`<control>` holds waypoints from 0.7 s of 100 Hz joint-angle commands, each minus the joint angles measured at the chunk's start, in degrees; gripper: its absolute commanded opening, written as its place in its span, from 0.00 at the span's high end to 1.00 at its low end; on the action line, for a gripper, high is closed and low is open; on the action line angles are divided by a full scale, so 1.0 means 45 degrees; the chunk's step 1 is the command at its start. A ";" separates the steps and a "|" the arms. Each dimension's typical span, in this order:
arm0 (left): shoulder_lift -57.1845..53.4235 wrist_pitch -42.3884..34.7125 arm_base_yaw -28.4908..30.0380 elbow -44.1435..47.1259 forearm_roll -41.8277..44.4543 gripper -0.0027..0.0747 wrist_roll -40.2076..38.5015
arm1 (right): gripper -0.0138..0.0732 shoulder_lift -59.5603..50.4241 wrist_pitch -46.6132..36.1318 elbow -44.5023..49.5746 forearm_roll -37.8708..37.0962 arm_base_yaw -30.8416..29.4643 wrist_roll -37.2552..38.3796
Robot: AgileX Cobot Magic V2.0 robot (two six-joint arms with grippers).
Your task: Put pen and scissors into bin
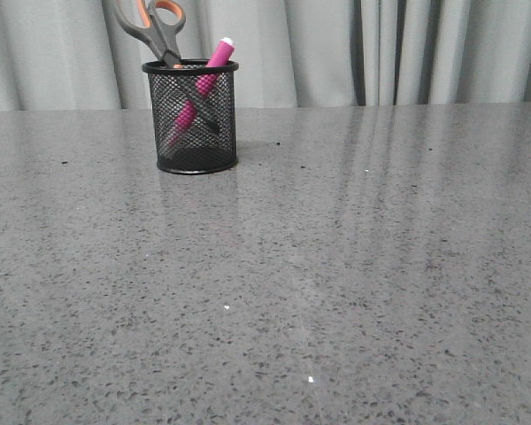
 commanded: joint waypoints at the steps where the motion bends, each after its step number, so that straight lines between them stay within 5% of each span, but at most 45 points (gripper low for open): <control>1: 0.0142 -0.0697 0.0038 -0.0283 0.4267 0.99 -0.4731 | 0.93 -0.0025 -0.0892 -0.0312 -0.0270 -0.0062 -0.0015; 9: 0.0142 -0.1279 0.0038 0.0075 0.6459 0.99 -0.7086 | 0.93 -0.0025 -0.0892 -0.0312 -0.0270 -0.0062 -0.0015; 22: -0.0283 -0.3081 0.0038 0.1573 0.6152 0.99 -0.7155 | 0.93 -0.0025 -0.0892 -0.0312 -0.0270 -0.0062 -0.0015; 70: -0.2080 -0.2838 0.0038 0.3656 0.6134 0.99 -0.7550 | 0.93 0.0019 -0.0892 -0.0312 -0.0270 -0.0062 -0.0015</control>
